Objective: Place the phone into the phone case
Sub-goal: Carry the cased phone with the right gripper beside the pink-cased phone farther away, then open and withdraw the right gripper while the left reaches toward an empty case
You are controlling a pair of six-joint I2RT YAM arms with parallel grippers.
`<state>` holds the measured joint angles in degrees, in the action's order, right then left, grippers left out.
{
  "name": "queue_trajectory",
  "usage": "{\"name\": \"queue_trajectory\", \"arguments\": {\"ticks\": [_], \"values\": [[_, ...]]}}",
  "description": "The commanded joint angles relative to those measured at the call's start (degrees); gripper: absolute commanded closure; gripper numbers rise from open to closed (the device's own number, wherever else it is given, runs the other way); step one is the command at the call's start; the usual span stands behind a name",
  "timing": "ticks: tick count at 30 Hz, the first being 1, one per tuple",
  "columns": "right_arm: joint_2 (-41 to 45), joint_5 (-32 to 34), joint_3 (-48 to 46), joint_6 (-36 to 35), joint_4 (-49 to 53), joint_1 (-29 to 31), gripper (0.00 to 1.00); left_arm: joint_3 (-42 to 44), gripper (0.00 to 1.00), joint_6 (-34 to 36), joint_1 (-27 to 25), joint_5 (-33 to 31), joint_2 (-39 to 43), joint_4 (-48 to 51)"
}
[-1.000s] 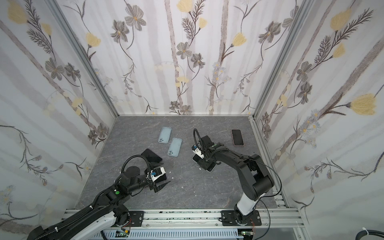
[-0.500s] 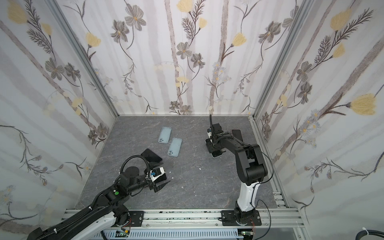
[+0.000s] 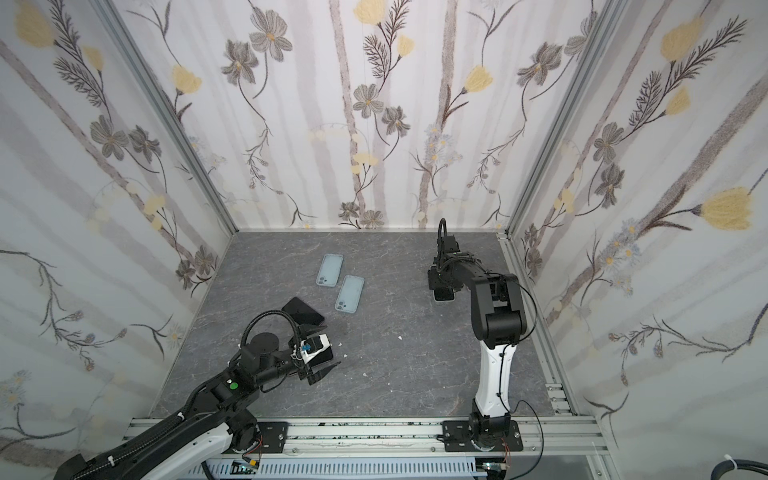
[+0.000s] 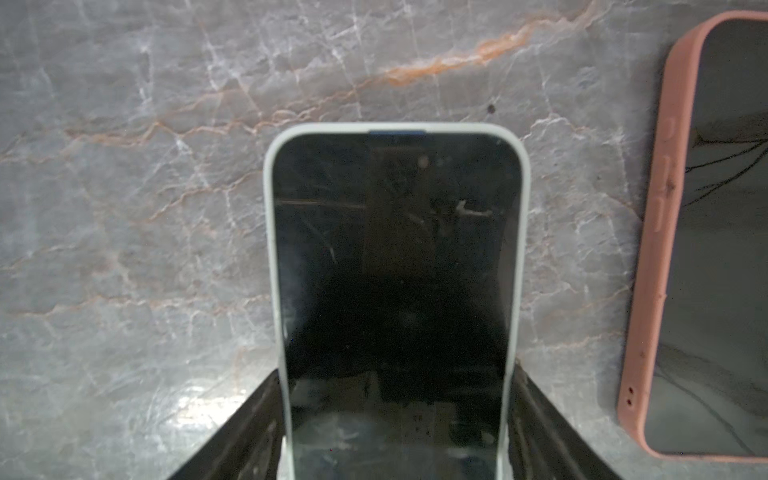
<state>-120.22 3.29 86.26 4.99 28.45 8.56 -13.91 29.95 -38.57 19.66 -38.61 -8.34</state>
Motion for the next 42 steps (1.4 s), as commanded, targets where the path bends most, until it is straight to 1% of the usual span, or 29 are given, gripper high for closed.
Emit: {"name": "queue_trajectory", "arguments": {"ticks": [1, 6, 9, 10, 11, 12, 18, 20, 23, 26, 28, 33, 36, 39, 42], "values": [[-1.8, -0.7, 2.7, 2.6, 1.5, -0.6, 0.39, 0.0, 0.0, 0.8, 0.0, 0.1, 0.3, -1.1], [-4.4, 0.2, 6.0, 3.1, 2.7, -1.3, 0.33, 0.0, 0.0, 0.8, 0.0, 0.4, 0.4, -1.3], [-4.6, 0.4, 6.3, 3.1, 2.9, -1.3, 0.24, 0.1, 0.0, 0.7, 0.1, 1.0, 0.6, -1.5], [-4.5, 0.2, 6.3, 3.2, 3.0, -1.3, 0.21, 0.0, 0.0, 0.7, 0.1, 0.9, 0.7, -1.6], [-4.4, 0.1, 6.3, 3.2, 3.0, -1.3, 0.06, 0.0, 0.0, 0.7, 0.0, 1.0, 0.6, -1.5], [-4.1, -0.1, 6.3, 3.3, 3.0, -1.3, 0.0, 0.0, 0.0, 0.7, 0.0, 1.0, 0.7, -1.6], [-0.6, 0.2, 6.3, 3.3, 2.4, -1.2, 0.0, -0.1, 0.0, 0.5, 0.1, 0.2, 1.1, -1.8], [1.3, -0.6, 5.8, 3.1, 1.2, -0.9, 0.0, -0.2, 0.0, -0.3, 0.1, -0.8, 1.4, -2.5], [4.9, 0.4, 3.0, 3.0, -2.2, -0.1, 0.0, -0.3, 0.0, -2.8, 0.2, -3.4, 1.8, -4.4], [9.6, 1.1, -1.1, 3.7, -6.1, 0.7, 0.0, -0.8, 0.0, -6.8, 0.6, -8.5, 1.7, -6.6], [13.0, 1.1, -4.7, 4.1, -9.1, 2.1, 0.0, -1.1, 0.0, -10.6, 1.4, -13.2, 1.2, -8.6], [21.1, 1.7, -13.5, 3.8, -15.0, 7.6, 0.0, -4.7, 0.03, -15.5, 3.5, -20.1, -1.4, -9.0], [25.5, 1.1, -18.3, 3.0, -17.1, 11.3, 0.02, -9.2, 0.05, -19.8, 4.3, -26.4, -4.2, -5.8], [29.9, 0.1, -22.5, 1.1, -18.5, 15.4, 0.04, -14.9, 0.05, -22.8, 4.4, -32.6, -8.2, 0.9], [34.5, -0.7, -27.7, -4.4, -21.6, 21.2, 0.05, -19.3, 0.05, -25.2, 4.8, -36.9, -12.7, 6.0]]}}
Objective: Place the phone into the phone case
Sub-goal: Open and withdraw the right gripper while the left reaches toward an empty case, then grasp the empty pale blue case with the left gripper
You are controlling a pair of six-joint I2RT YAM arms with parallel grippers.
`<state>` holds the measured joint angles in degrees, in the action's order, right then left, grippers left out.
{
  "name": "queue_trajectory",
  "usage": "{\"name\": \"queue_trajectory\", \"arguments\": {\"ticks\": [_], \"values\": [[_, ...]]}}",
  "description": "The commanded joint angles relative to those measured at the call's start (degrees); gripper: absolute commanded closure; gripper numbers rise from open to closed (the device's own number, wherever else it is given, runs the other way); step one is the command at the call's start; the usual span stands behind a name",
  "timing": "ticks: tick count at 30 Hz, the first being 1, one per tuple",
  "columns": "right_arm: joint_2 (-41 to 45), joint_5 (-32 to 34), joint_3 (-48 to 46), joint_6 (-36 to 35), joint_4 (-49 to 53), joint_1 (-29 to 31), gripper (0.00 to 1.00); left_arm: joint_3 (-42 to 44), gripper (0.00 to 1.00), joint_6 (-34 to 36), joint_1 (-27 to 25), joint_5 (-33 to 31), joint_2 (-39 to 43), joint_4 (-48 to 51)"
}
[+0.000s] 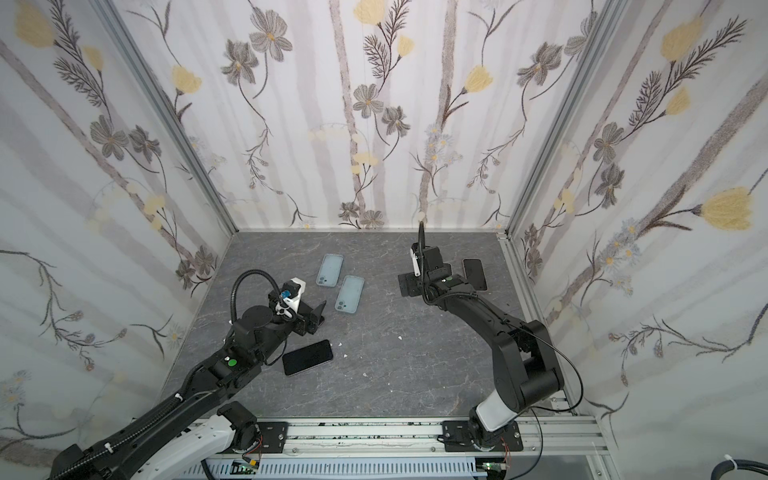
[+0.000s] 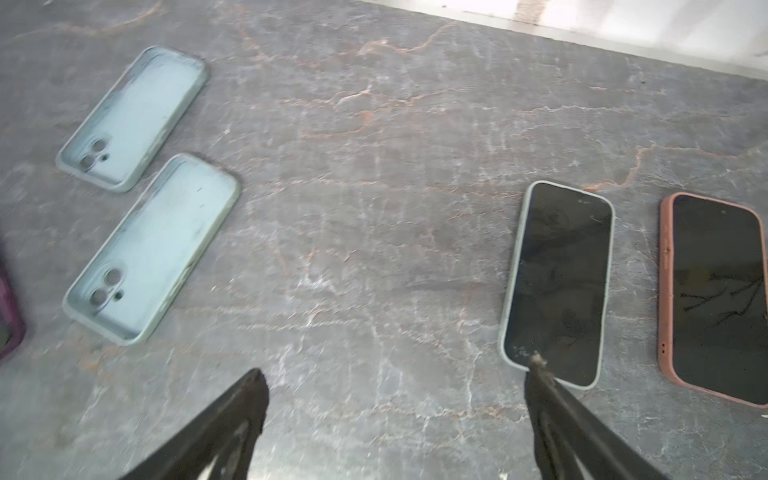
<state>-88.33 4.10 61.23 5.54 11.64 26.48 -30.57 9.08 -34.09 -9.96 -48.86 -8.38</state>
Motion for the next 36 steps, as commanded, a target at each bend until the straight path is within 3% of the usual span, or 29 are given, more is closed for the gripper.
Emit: {"name": "queue_trajectory", "arguments": {"ticks": [1, 5, 10, 17, 22, 28, 36], "values": [[3.9, -1.1, -4.4, -6.9, -5.9, 5.4, 0.04, -4.0, 0.05, -5.3, 0.7, -7.7, -4.0, 7.3], [7.6, 0.3, -8.0, -11.0, -8.0, 10.9, 0.04, -8.9, 0.07, -11.3, 3.4, -4.1, -10.4, 9.7], [11.0, 4.9, -9.2, -14.1, -8.4, 14.3, 0.05, -15.1, 0.19, -15.2, 5.4, 5.0, -20.9, 10.5], [19.4, 7.6, -12.3, -15.4, -9.3, 15.6, 0.06, -27.1, 0.33, -17.8, 5.5, 12.9, -38.6, 12.9], [27.7, 8.0, -17.6, -15.7, -11.5, 15.9, 0.07, -35.3, 0.5, -22.3, 5.1, 21.3, -51.1, 14.2], [36.3, 8.5, -22.9, -14.1, -9.2, 16.1, 0.1, -48.9, 0.57, -20.3, 2.7, 21.6, -65.1, 22.2], [43.1, 8.6, -27.7, -11.6, -8.1, 16.1, 0.18, -55.4, 0.65, -19.8, 1.7, 21.0, -73.5, 22.9]]}}
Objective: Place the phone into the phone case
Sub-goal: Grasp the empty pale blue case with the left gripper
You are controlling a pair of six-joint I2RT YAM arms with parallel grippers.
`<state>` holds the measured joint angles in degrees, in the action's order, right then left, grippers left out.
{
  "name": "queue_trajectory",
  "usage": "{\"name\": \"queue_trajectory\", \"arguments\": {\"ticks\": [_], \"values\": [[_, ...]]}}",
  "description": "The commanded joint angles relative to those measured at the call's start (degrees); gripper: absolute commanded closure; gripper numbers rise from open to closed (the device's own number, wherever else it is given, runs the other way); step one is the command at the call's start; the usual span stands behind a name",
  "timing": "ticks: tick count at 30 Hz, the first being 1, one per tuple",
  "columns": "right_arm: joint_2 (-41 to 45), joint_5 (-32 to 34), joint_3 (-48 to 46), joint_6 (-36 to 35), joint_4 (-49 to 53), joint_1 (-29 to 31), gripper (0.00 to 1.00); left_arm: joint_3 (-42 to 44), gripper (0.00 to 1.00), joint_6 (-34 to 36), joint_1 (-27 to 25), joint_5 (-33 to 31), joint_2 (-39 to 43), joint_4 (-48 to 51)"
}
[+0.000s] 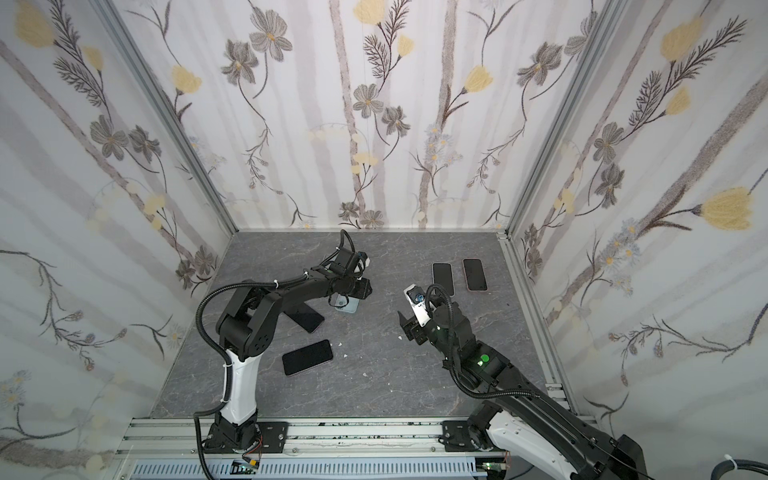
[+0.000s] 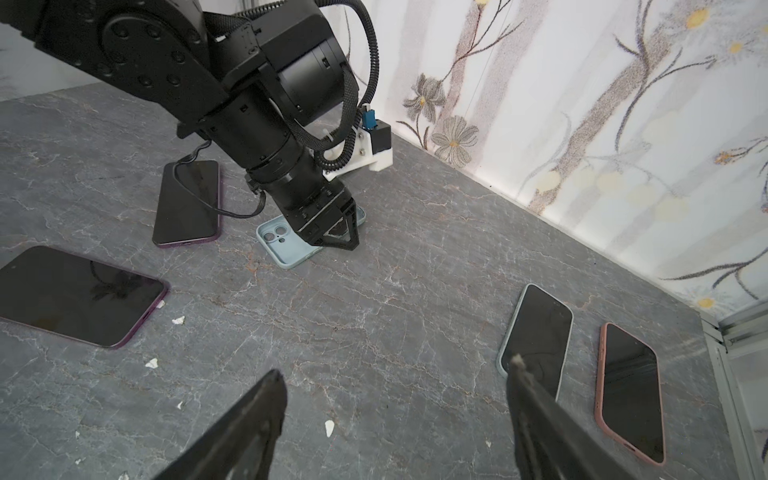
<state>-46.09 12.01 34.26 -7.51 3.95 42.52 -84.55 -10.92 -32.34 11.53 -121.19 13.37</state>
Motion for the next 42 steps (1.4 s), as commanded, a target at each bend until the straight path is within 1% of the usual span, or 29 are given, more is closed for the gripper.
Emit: {"name": "queue_trajectory", "arguments": {"ticks": [1, 7, 14, 18, 21, 24, 26, 28, 31, 35, 38, 42], "values": [[0.9, 0.6, -0.8, 1.8, -0.1, 0.1, 0.18, -1.8, 0.66, 0.4, -0.1, -0.8, -1.8, 1.5], [-0.9, -0.4, -0.5, 2.1, 0.7, 0.2, 0.19, -2.0, 0.68, 1.6, -0.2, -1.8, -2.1, 2.2], [-3.5, -1.2, 0.7, 2.1, 0.3, 0.2, 0.2, -0.4, 0.68, 2.0, -0.3, -1.2, 2.2, 0.7], [-4.4, -1.1, 0.5, 2.3, -0.9, 0.4, 0.22, -0.5, 0.65, 2.2, -0.3, -2.9, 3.2, 0.1], [-5.2, -1.7, 0.8, 2.5, -0.8, 0.6, 0.23, -0.5, 0.64, 3.2, 0.1, -4.1, 2.6, -0.5], [-6.1, -3.4, 1.7, 2.4, 0.3, 0.7, 0.2, -1.6, 0.64, 3.6, 0.6, -5.2, 1.0, 0.3], [-7.1, -4.4, 1.4, 2.1, -0.1, 0.7, 0.15, -1.6, 0.64, 3.8, 0.7, -5.6, 0.5, -0.1], [-8.8, -6.1, 1.4, 1.8, 0.2, 0.7, 0.13, -1.5, 0.64, 4.0, 0.8, -5.7, 0.2, -0.4], [-11.0, -7.8, 2.3, 4.4, -0.2, 0.8, 0.06, -1.7, 0.64, 4.5, 1.0, -5.6, -0.6, -0.2], [-11.9, -12.6, 2.4, 6.2, -3.5, 0.7, 0.02, -1.8, 0.64, 5.1, 1.0, -4.3, -1.7, 0.3], [-12.1, -12.0, 2.3, 7.9, -5.7, 0.7, 0.0, -1.7, 0.64, 5.5, 1.0, -3.7, -2.1, 0.6], [-12.1, -11.8, 3.3, 7.8, -4.7, 0.7, 0.0, -2.0, 0.65, 6.4, 0.9, -1.5, -2.9, 1.4]]}}
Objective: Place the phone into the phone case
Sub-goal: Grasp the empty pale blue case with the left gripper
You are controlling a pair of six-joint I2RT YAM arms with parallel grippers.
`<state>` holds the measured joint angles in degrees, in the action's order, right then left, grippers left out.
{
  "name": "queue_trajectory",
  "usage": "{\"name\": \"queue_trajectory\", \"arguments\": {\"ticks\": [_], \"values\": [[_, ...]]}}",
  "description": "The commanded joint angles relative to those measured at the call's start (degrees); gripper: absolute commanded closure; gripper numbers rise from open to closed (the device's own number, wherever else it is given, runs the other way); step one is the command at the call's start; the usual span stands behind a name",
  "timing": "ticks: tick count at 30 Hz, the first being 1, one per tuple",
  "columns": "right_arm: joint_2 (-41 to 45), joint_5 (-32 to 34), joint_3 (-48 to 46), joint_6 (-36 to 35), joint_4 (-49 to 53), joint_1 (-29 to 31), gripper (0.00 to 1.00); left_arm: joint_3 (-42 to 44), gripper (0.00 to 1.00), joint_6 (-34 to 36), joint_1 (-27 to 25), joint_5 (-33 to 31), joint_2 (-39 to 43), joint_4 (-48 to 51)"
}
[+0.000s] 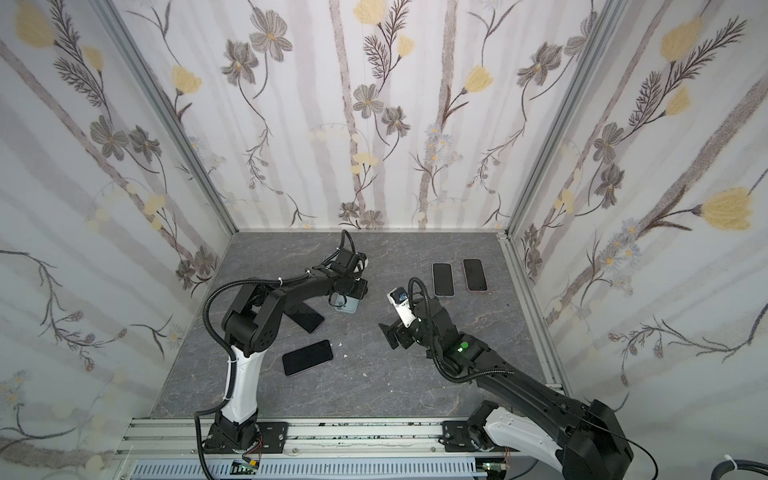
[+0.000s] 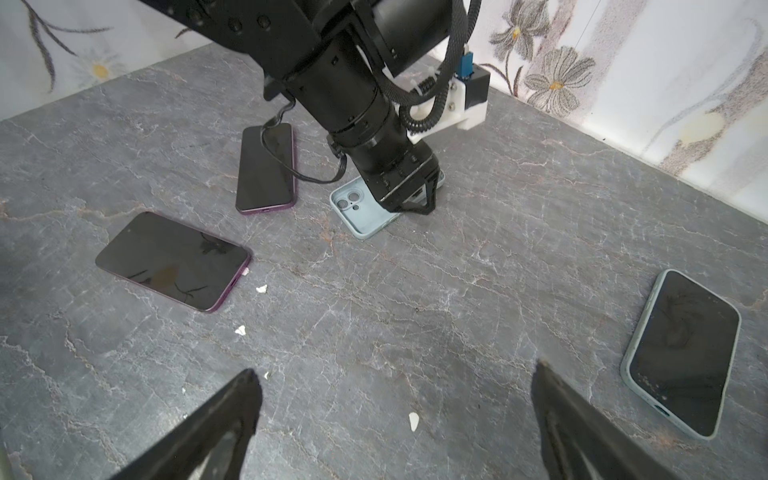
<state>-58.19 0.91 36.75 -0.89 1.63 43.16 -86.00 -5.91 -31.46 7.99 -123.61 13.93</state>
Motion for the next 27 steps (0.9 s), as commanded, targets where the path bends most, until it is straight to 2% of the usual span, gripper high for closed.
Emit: {"name": "queue_trajectory", "arguments": {"ticks": [1, 2, 8, 14, 22, 27], "values": [[0.1, -0.3, 0.9, 1.3, -2.1, 0.1, 0.0, -0.4, 0.67, 1.7, -0.2, 2.3, -0.4, 0.8], [0.2, 0.0, 1.0, 1.2, -1.8, 0.1, 0.0, -0.1, 0.69, 2.3, -0.3, 2.7, -0.3, 0.5], [1.6, 1.8, 1.2, 2.3, -0.7, 0.1, 0.03, 4.8, 0.71, 6.3, -1.9, 5.0, 2.8, -2.9], [6.6, 4.7, 0.2, 1.0, -0.9, 0.0, 0.04, 9.1, 0.71, 9.7, -4.4, 7.1, 5.6, -2.6], [11.8, 6.7, -1.2, 0.4, 0.9, 0.1, 0.05, 20.0, 0.72, 8.7, -7.9, 11.9, 10.8, -5.5], [13.3, 6.9, -1.9, 0.4, 1.3, 0.0, 0.04, 26.3, 0.72, 9.6, -12.3, 16.3, 13.5, -8.2]]}}
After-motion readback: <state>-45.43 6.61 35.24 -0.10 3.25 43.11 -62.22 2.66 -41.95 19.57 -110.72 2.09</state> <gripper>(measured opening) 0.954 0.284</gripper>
